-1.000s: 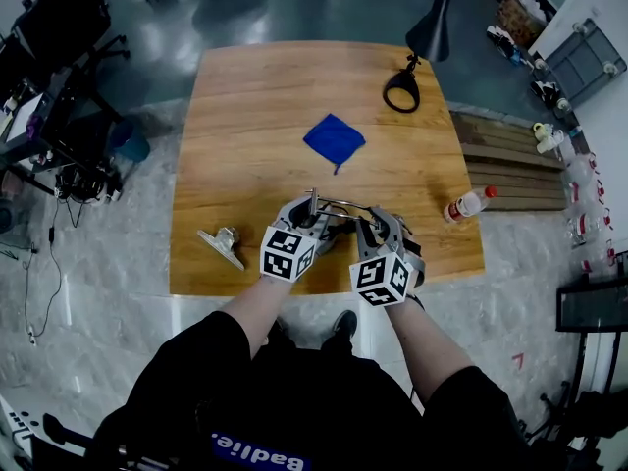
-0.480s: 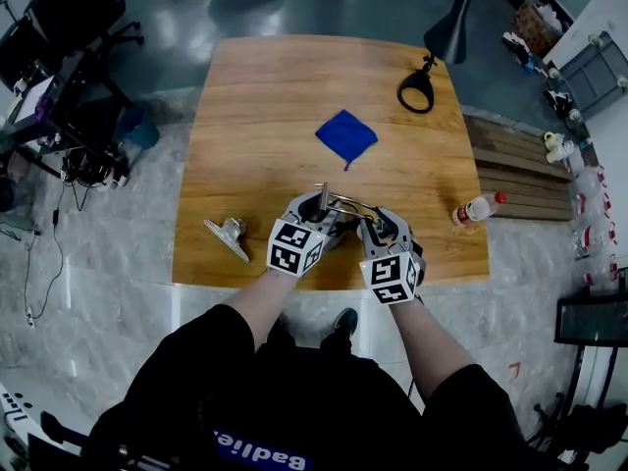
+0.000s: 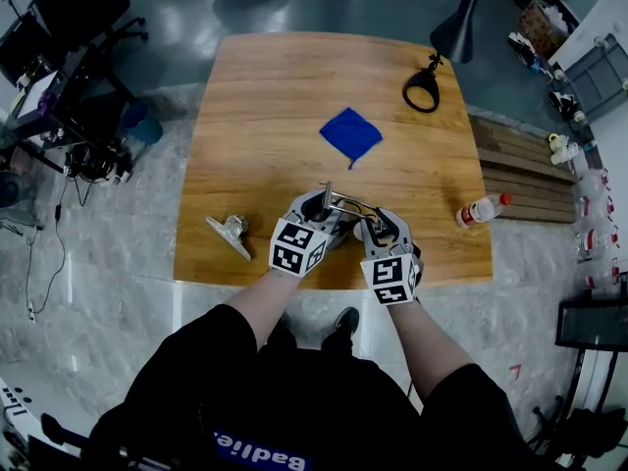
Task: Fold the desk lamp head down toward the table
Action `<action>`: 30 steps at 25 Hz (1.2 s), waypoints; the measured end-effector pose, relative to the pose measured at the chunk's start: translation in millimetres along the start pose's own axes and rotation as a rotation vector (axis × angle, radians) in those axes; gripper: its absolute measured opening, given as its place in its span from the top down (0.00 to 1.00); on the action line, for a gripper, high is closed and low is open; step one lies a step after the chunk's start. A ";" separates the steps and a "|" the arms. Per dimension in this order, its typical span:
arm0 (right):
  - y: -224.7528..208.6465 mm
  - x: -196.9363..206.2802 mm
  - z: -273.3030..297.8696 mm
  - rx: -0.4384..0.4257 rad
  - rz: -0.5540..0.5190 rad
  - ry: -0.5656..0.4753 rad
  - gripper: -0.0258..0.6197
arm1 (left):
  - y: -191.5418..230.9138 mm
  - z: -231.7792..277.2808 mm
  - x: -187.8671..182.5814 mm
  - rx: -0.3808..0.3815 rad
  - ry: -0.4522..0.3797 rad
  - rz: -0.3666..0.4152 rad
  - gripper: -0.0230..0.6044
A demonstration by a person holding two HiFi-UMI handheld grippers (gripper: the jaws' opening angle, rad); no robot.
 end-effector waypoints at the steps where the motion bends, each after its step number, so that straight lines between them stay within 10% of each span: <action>1: 0.3 0.3 0.1 0.000 0.004 -0.001 0.80 | -0.3 -0.1 -0.1 -0.001 0.000 -0.001 0.78; 23: -6.7 -15.3 -21.5 -0.099 -0.131 -0.045 0.71 | -8.7 -31.4 -5.7 -0.083 0.057 0.093 0.72; 30: -4.2 -22.0 -71.2 -0.185 0.076 -0.187 0.71 | -56.9 -91.5 -30.1 -0.104 -0.070 0.084 0.72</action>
Point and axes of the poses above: the fingertips, and each gripper's own axes: z forward along the fingers, y to its left, x out of its underside, the point moved 5 cm from there along -z, backward along the fingers, and after that the axes turned 10 degrees about -z, right-handed, at the moved point
